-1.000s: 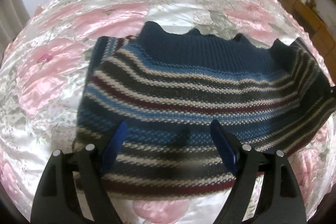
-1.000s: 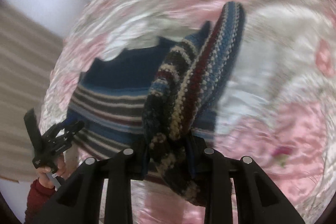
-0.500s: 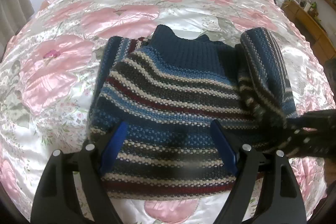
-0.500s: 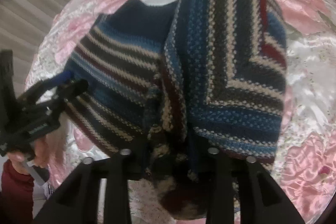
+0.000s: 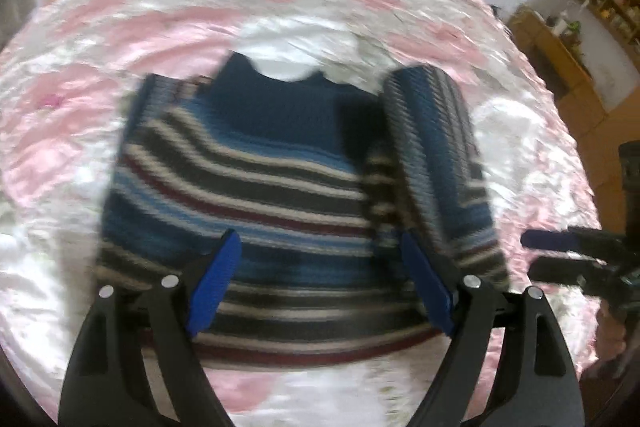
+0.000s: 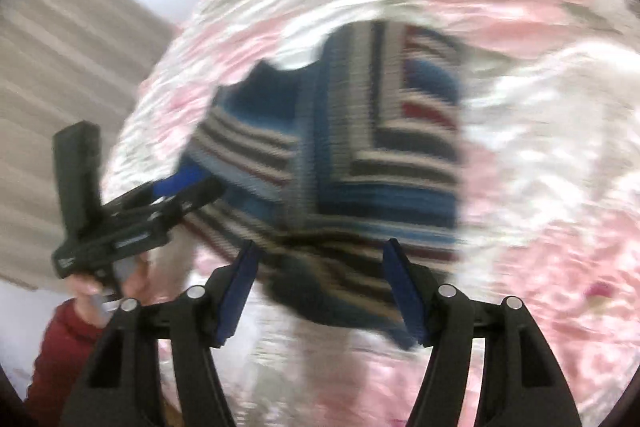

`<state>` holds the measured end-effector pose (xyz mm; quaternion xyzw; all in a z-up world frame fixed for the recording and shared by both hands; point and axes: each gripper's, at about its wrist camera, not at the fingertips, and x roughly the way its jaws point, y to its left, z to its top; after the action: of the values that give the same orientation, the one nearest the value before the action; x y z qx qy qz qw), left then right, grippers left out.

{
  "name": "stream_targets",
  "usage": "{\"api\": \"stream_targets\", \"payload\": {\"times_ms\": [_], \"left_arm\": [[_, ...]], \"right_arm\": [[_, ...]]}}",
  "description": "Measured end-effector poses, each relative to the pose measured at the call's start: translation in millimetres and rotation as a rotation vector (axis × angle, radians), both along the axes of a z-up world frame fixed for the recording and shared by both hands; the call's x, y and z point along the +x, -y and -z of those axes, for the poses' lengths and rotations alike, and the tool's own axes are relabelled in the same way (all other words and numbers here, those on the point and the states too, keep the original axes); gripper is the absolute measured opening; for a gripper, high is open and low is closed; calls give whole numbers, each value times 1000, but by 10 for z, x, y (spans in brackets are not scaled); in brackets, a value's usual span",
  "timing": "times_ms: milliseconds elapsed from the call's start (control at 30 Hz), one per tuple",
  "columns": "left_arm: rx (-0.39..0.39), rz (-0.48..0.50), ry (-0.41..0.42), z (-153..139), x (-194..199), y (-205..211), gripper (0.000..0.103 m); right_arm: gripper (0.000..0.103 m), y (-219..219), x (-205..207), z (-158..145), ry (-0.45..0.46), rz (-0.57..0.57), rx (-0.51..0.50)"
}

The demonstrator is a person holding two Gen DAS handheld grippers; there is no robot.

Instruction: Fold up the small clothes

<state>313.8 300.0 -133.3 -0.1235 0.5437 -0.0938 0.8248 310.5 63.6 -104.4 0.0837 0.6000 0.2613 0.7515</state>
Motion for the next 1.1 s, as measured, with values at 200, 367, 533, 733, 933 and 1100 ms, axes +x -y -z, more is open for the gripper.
{"api": "stream_targets", "payload": {"times_ms": [200,367,533,733,933,1100], "left_arm": [[-66,-2,-47,253,130,284,83],[-96,13,-54,343,225,434,75],[-141,43,-62,385,293,561,75],[-130,27,-77,464,347,680,69],[-93,-1,-36,373,315,755,36],[-76,6,46,181,235,802,27]], "right_arm": [[66,485,-28,219,-9,48,-37],[66,776,-50,476,-39,77,-30],[66,791,-35,671,-56,96,-7],[66,884,-50,746,-54,89,-24],[66,996,-68,849,-73,112,-21],[66,1015,-120,901,-79,120,-30]]}}
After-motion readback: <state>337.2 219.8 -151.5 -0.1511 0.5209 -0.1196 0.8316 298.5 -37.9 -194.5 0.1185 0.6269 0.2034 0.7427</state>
